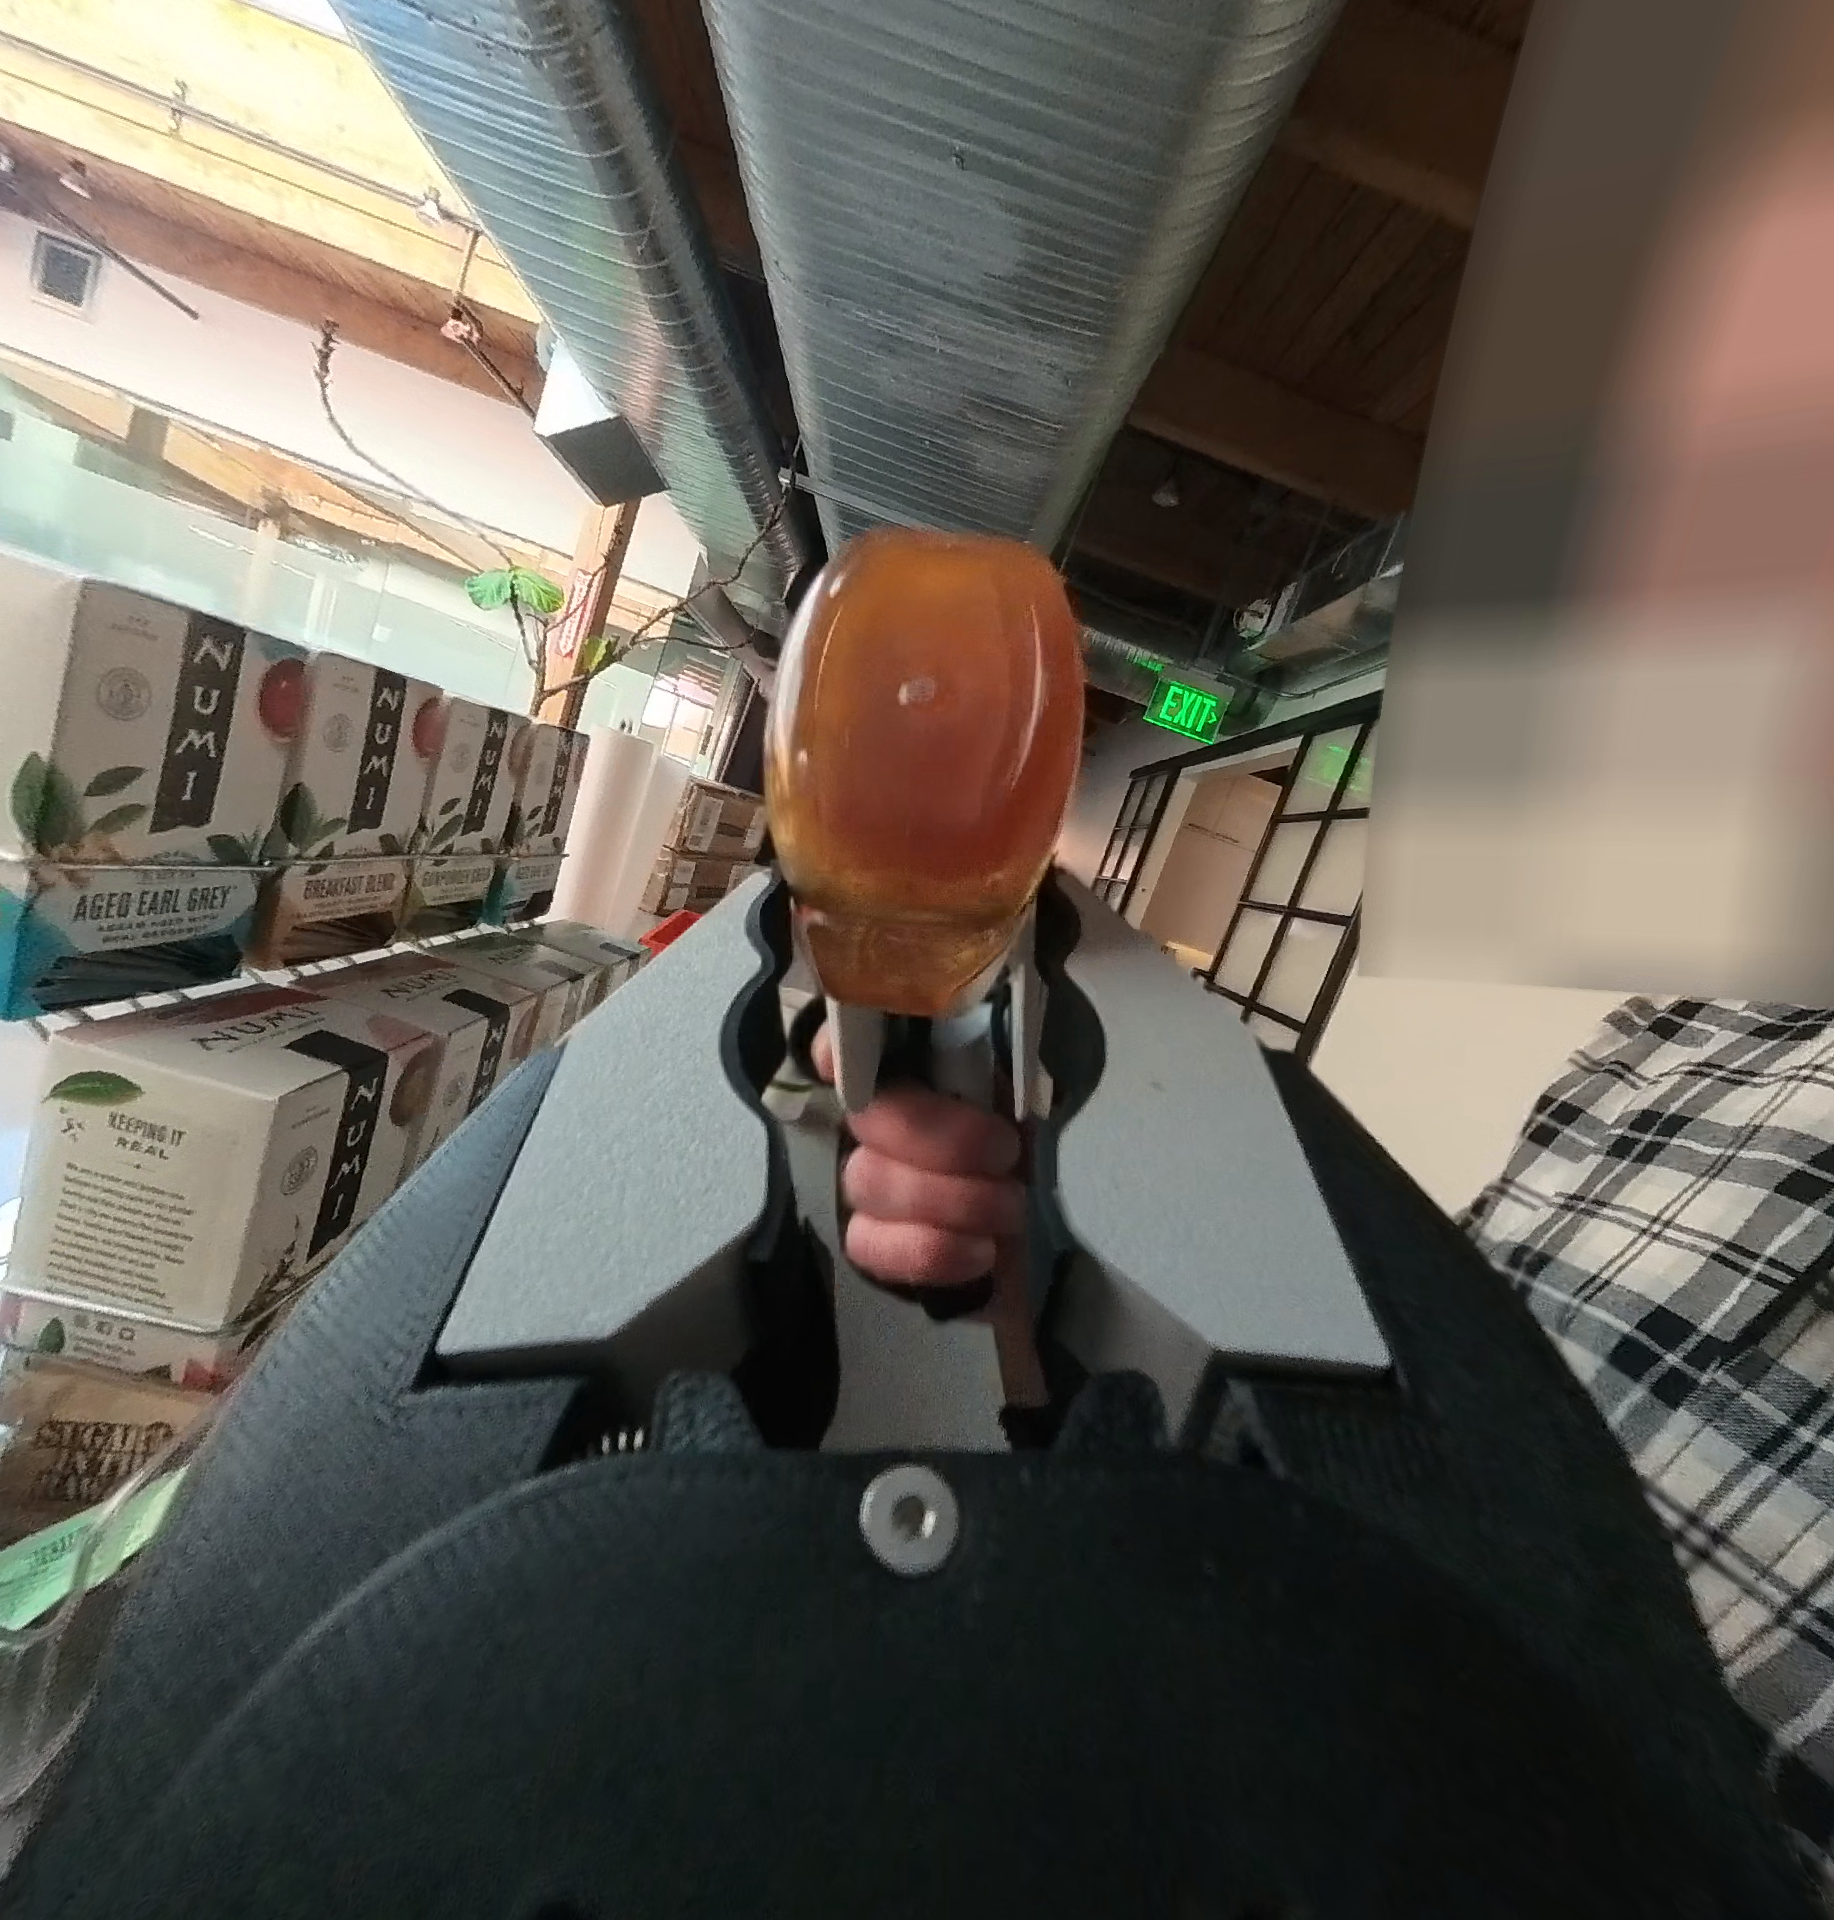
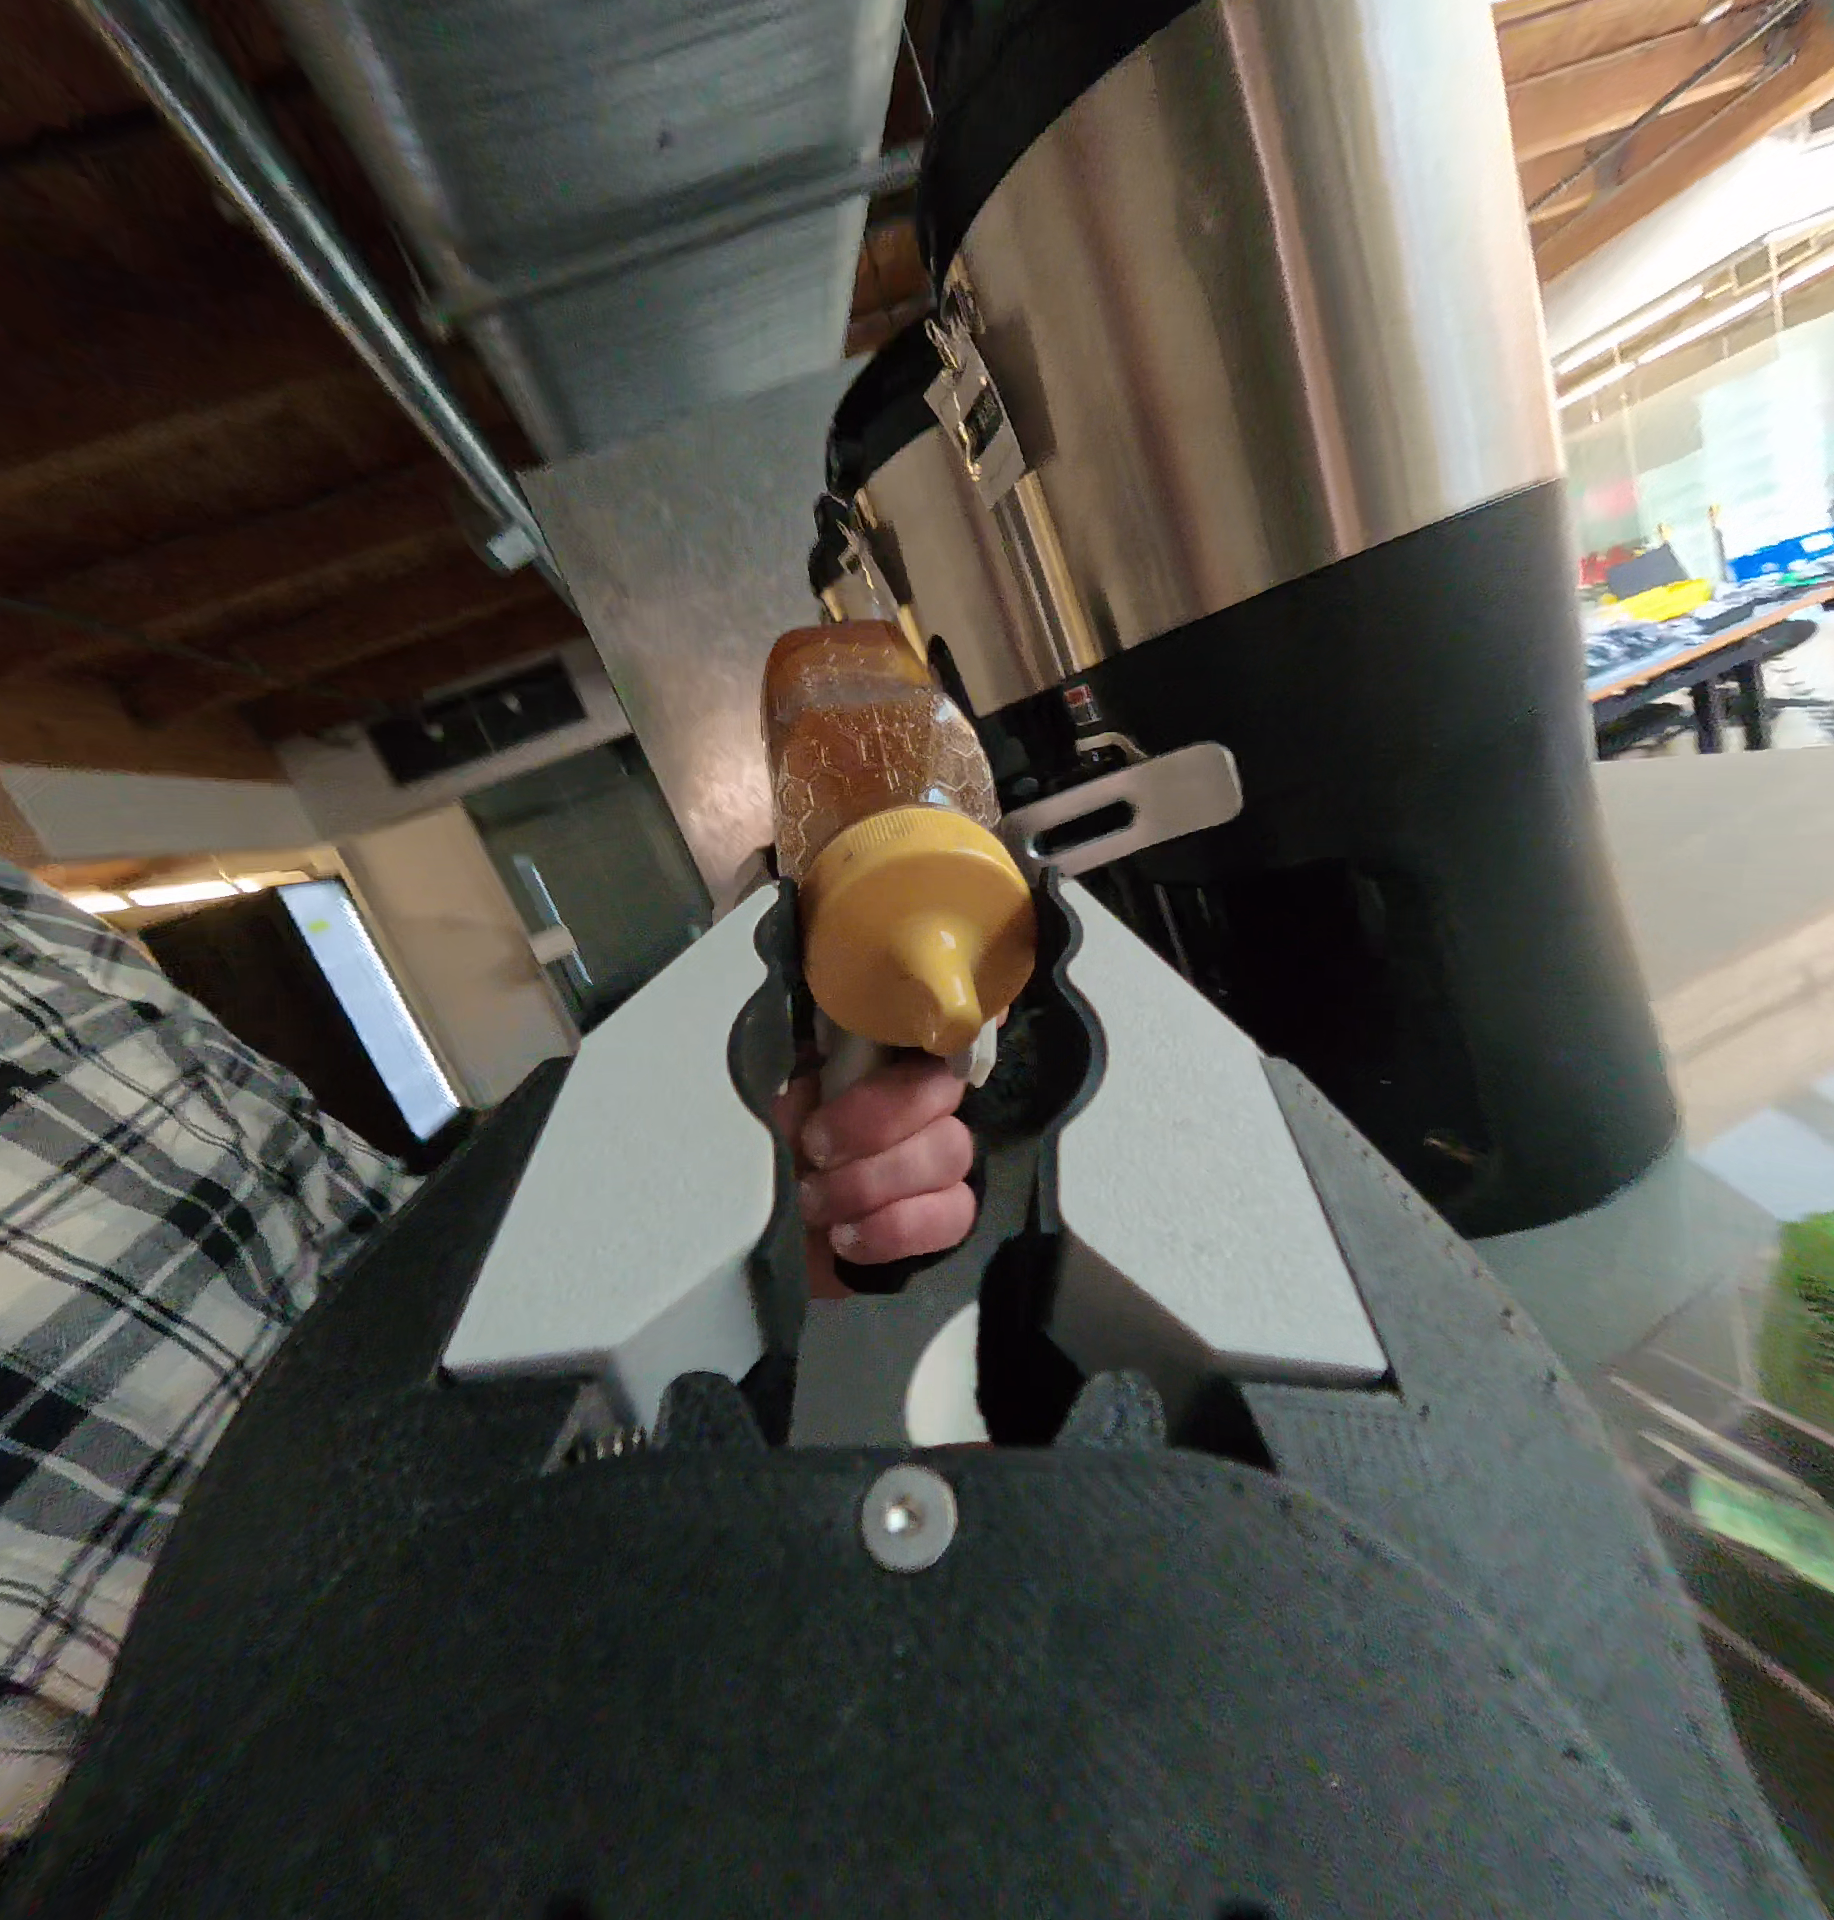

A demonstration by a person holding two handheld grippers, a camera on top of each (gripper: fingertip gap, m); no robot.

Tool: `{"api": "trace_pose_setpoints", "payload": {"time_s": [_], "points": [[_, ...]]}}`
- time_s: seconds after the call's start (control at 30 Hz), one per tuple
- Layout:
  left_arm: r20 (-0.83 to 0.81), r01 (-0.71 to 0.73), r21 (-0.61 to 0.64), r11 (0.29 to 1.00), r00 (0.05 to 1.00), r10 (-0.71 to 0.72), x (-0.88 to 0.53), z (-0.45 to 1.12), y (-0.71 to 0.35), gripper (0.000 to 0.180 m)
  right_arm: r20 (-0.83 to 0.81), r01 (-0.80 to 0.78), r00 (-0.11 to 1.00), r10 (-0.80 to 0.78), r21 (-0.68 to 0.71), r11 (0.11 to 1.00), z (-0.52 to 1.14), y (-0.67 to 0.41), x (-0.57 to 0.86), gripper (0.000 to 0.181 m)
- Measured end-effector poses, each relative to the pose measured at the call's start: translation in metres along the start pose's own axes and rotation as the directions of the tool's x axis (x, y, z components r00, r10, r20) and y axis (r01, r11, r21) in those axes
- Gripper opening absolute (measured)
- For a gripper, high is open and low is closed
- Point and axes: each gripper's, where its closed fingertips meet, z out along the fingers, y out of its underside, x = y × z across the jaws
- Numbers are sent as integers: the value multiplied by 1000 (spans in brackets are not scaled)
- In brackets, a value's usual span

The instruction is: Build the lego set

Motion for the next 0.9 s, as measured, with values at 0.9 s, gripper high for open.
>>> {"api": "trace_pose_setpoints", "payload": {"time_s": [0.9], "points": [[220,62,-263,963,975,-3,-91,-23,29,65,-57,139,980,-193,-497,857,57,-32,86,42]]}}
